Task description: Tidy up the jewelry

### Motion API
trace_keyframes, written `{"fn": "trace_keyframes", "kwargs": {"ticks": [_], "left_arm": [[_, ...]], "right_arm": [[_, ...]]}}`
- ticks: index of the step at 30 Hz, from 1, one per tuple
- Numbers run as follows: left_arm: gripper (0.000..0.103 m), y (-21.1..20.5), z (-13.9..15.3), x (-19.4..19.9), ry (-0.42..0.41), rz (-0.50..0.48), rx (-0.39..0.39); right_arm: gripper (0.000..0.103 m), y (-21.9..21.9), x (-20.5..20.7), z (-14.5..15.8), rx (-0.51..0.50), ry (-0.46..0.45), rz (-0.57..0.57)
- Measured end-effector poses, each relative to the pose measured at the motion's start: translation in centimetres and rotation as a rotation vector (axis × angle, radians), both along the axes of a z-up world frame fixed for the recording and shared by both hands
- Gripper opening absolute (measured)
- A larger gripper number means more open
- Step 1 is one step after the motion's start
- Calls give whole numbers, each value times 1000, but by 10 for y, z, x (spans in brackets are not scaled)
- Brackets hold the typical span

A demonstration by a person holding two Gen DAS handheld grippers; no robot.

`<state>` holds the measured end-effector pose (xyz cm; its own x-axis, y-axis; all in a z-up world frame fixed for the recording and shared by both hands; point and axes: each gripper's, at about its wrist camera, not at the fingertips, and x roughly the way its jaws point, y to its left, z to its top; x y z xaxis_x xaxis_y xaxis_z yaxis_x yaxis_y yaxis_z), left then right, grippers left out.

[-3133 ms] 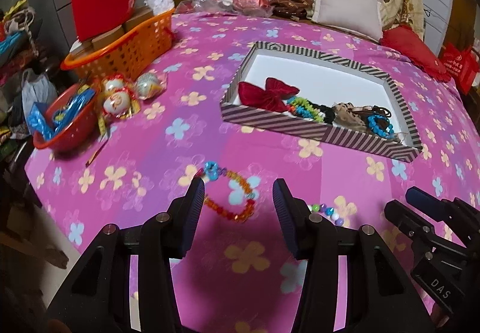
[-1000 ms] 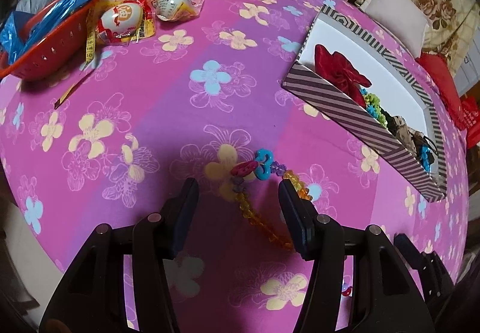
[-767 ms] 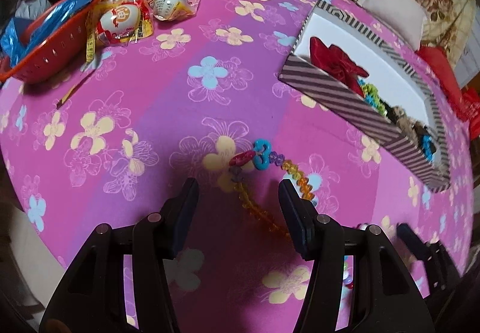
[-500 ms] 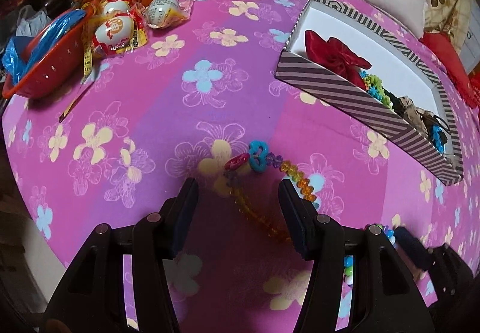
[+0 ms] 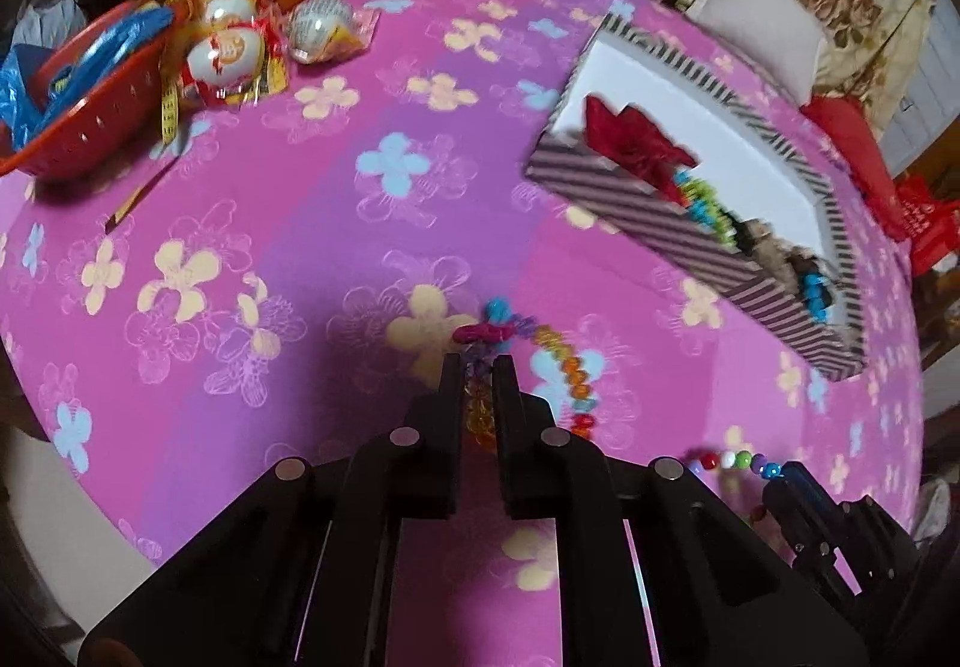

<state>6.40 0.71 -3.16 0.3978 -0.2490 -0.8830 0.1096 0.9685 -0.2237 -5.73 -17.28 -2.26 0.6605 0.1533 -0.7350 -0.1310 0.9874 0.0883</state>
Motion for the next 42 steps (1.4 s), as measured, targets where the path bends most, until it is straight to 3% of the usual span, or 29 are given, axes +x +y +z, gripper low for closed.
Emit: {"fn": "trace_keyframes", "kwargs": {"ticks": [8,19,32,42], "left_arm": [[8,-8,43,-14,-70,-48,-45],[8,-26,77,-24,-133,-80,-17],[8,-66,94,-19,-181,-143,42],[8,-103,99,7,-200,-180,93]], "right_arm": [[9,-2,-9,36,-18,-73,-6],[9,-13,-16,56,-29,-106,-22],[9,-41,-3,61,-25,-95,-63],[9,-78,29,71,-29,-99,-110]]}}
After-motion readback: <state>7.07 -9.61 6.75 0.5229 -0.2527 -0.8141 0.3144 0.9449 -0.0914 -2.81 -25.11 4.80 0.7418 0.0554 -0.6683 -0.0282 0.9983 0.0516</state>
